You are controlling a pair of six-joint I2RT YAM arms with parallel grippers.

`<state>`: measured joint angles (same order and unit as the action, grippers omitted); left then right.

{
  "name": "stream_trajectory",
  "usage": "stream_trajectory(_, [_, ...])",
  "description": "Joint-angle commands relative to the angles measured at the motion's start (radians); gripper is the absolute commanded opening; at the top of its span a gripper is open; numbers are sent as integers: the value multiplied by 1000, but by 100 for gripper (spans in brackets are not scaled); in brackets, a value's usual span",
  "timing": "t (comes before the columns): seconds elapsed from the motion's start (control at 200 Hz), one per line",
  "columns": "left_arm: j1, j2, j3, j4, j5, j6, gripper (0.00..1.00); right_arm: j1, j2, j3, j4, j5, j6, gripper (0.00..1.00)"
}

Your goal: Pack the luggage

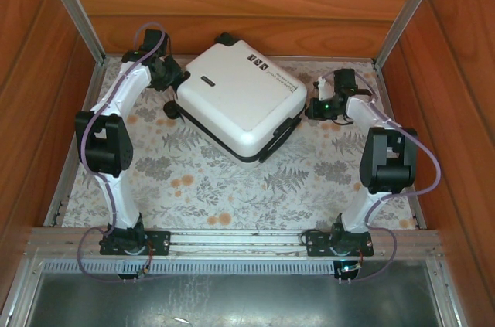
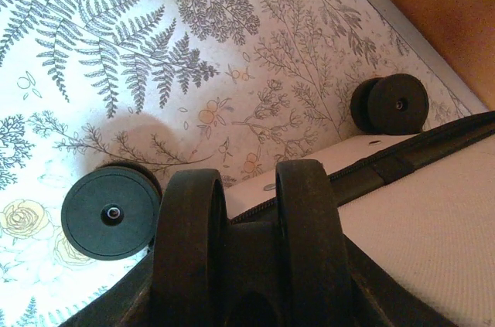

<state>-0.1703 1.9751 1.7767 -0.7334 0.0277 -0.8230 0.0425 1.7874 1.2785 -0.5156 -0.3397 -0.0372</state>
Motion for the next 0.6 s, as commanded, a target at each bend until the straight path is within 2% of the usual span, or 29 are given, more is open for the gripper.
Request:
stream_trajectory(0.0, [11,139,-83,-146,-134,289,0,-55,29,21,97,114,-87,3])
stream_trajectory(0.055, [11,138,-80,-146,-133,293,0,-55,29,25,102,141,-101,11])
stream_trajectory(0.13, [10,123,-81,-146,-139,302,0,-56,32,49,66,174,-112,33])
stream_trajectory(0.2, [9,86,-88,-146,-173,308,1,-56,33,74,17,185,-106,42])
stream_trajectory(0.23, [9,63,-95,-146,-188,310,11,-56,32,87,-4,185,-96,45])
stream_trajectory(0.295, [8,-2,-115,-141,-233,316,41,-55,25,109,-46,186,-70,46])
stream_trajectory(0.335, [9,-47,-125,-138,-267,320,55,-55,20,122,-66,182,-48,46])
stream_trajectory(0.435, [9,-167,-157,-136,-347,340,73,-55,17,171,-114,96,10,43])
stream_trajectory(0.495, [11,-238,-184,-135,-379,352,78,-50,12,189,-118,44,55,40])
stream_trajectory(0.505, [11,-251,-189,-136,-385,354,82,-49,11,190,-116,36,63,39])
stream_trajectory(0.515, [11,-261,-196,-137,-390,354,93,-48,11,190,-115,28,69,39])
stream_trajectory(0.525, [10,-274,-200,-137,-393,355,98,-45,9,191,-114,20,75,38])
stream_trajectory(0.595, [12,-356,-260,-139,-419,350,100,-26,5,192,-100,-25,104,37])
